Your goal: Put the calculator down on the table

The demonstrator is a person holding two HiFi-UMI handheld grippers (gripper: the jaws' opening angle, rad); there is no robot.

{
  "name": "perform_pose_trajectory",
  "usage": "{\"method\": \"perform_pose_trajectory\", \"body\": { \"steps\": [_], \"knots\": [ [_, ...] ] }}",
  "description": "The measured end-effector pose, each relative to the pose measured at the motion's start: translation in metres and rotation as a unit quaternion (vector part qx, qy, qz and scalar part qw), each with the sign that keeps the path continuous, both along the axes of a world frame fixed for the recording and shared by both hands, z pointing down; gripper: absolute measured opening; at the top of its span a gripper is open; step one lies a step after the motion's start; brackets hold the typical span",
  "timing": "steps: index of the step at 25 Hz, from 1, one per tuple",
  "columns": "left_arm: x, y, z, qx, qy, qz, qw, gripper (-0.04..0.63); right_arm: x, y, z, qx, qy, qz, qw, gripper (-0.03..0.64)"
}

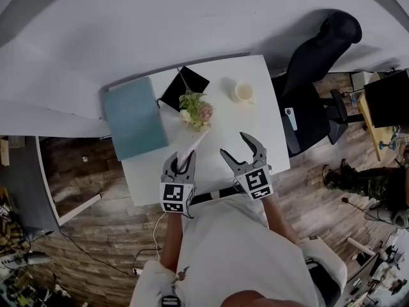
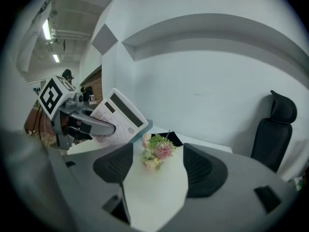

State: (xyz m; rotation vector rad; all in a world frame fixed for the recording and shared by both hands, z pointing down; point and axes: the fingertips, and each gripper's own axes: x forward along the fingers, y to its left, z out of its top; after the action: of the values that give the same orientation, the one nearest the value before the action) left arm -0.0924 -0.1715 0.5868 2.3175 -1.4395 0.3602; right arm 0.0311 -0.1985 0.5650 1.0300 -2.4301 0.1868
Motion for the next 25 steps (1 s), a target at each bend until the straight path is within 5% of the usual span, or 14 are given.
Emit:
{"method": "perform_pose_trajectory", "body": {
  "steps": [25],
  "knots": [
    [0.011,0.004,0.073,-0.092,0.039,0.002,0.995,0.083,-0.008,0.013,0.069,-0.088,0.03,-0.026,0.995,0.321]
  ]
}}
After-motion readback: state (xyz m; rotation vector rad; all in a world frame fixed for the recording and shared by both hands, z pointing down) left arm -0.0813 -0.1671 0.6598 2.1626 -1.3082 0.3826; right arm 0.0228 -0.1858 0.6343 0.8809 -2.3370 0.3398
